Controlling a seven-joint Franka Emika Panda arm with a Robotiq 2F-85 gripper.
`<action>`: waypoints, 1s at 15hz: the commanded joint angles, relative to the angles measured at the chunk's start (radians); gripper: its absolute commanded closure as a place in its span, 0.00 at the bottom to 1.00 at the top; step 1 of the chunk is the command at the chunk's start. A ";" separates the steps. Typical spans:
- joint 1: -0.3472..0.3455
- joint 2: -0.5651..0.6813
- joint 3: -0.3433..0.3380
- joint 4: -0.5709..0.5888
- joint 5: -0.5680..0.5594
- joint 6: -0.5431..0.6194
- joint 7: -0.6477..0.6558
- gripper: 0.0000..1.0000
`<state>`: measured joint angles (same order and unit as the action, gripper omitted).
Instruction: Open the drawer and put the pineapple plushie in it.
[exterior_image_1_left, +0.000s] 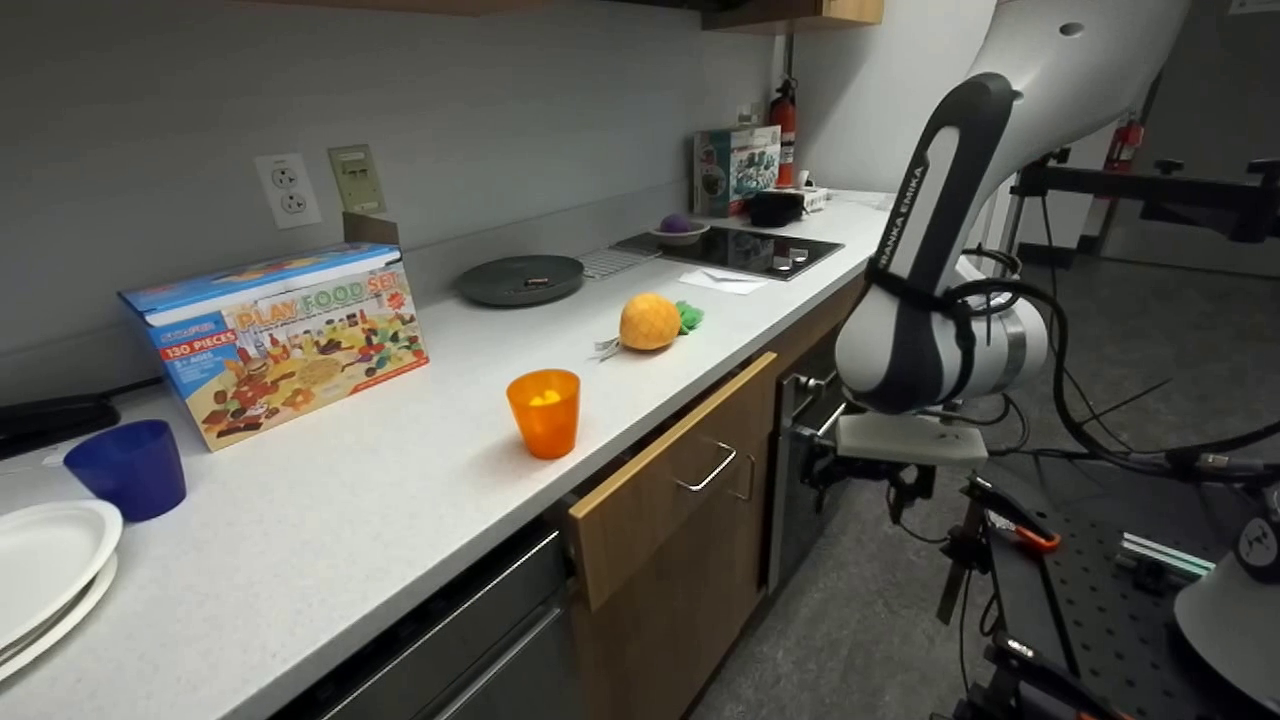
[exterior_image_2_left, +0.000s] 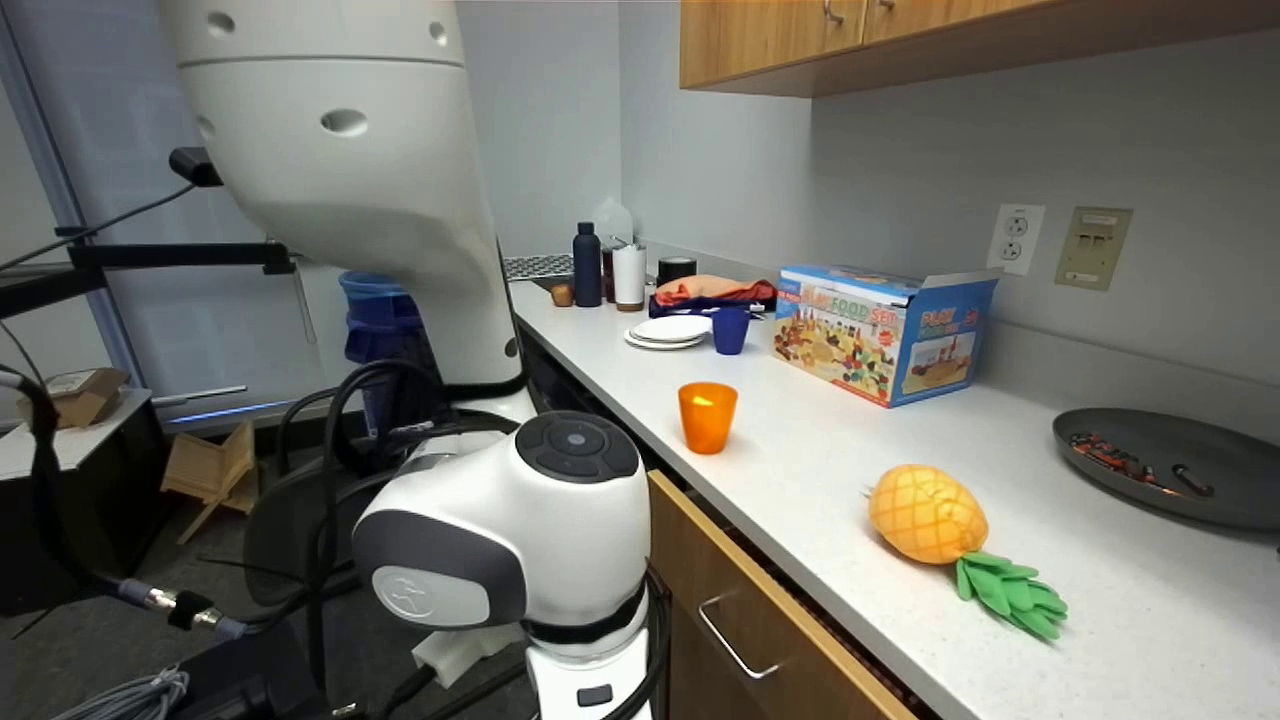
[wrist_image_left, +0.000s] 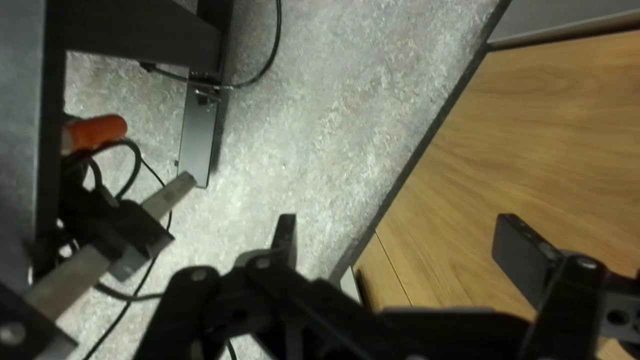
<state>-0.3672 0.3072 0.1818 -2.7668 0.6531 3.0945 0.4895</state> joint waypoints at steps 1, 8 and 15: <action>0.251 -0.069 -0.274 0.007 -0.084 0.038 0.066 0.00; 0.395 -0.174 -0.508 0.023 -0.169 0.074 0.055 0.00; 0.412 -0.228 -0.518 0.098 -0.162 0.083 0.042 0.00</action>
<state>0.0344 0.1043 -0.3335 -2.7026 0.4992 3.1803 0.5270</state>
